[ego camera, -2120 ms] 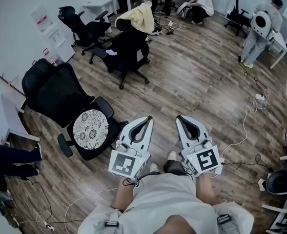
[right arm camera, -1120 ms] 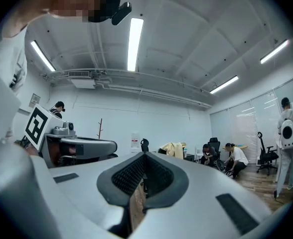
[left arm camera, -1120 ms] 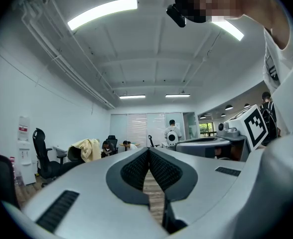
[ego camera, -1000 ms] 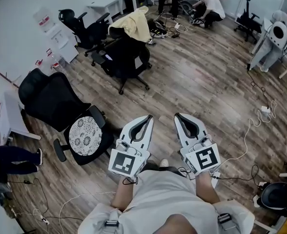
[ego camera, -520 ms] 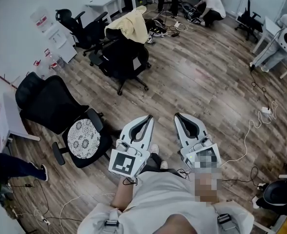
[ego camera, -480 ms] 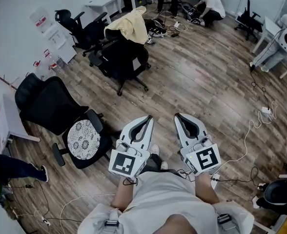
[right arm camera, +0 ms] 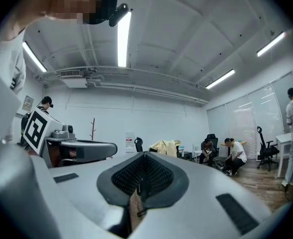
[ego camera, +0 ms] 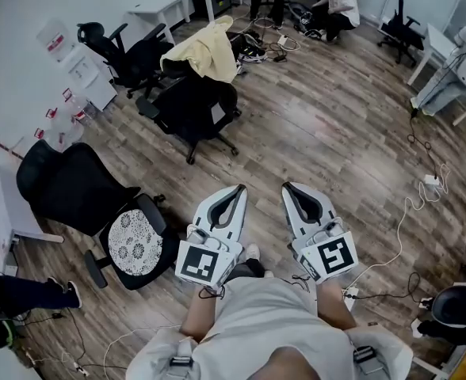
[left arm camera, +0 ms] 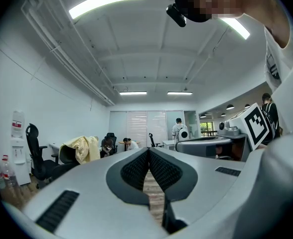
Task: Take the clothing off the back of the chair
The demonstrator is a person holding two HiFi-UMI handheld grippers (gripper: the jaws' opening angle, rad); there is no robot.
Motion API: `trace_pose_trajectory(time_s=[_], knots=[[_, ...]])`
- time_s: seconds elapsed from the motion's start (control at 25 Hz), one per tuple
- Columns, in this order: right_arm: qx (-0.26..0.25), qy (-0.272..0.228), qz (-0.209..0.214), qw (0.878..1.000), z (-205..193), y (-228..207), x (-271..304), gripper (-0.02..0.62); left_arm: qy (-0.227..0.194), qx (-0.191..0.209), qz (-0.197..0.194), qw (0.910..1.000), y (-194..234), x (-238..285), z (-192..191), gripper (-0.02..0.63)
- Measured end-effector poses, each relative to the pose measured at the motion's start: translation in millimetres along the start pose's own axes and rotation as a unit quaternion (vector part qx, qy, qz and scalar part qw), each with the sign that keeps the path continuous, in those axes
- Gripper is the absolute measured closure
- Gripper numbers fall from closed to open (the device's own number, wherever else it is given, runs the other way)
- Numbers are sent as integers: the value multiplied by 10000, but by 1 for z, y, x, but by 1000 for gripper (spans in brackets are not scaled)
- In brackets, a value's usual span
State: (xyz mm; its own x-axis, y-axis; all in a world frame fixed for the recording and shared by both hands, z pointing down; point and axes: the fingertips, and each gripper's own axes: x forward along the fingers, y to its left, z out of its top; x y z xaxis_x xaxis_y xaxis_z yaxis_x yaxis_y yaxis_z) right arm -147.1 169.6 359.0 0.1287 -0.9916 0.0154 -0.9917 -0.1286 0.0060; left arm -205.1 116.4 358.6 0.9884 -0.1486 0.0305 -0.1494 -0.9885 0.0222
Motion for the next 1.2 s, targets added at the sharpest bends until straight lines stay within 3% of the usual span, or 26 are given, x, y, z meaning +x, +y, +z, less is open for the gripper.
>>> trace_pose_trajectory(time_s=[0.8, 1.2], knots=[[-85, 31, -300, 9995, 7, -44, 70, 575, -22, 25, -333, 9994, 57, 68, 9, 588], [2, 16, -11, 10000, 3, -95, 96, 575, 12, -4, -62, 10000, 63, 122, 6, 588]])
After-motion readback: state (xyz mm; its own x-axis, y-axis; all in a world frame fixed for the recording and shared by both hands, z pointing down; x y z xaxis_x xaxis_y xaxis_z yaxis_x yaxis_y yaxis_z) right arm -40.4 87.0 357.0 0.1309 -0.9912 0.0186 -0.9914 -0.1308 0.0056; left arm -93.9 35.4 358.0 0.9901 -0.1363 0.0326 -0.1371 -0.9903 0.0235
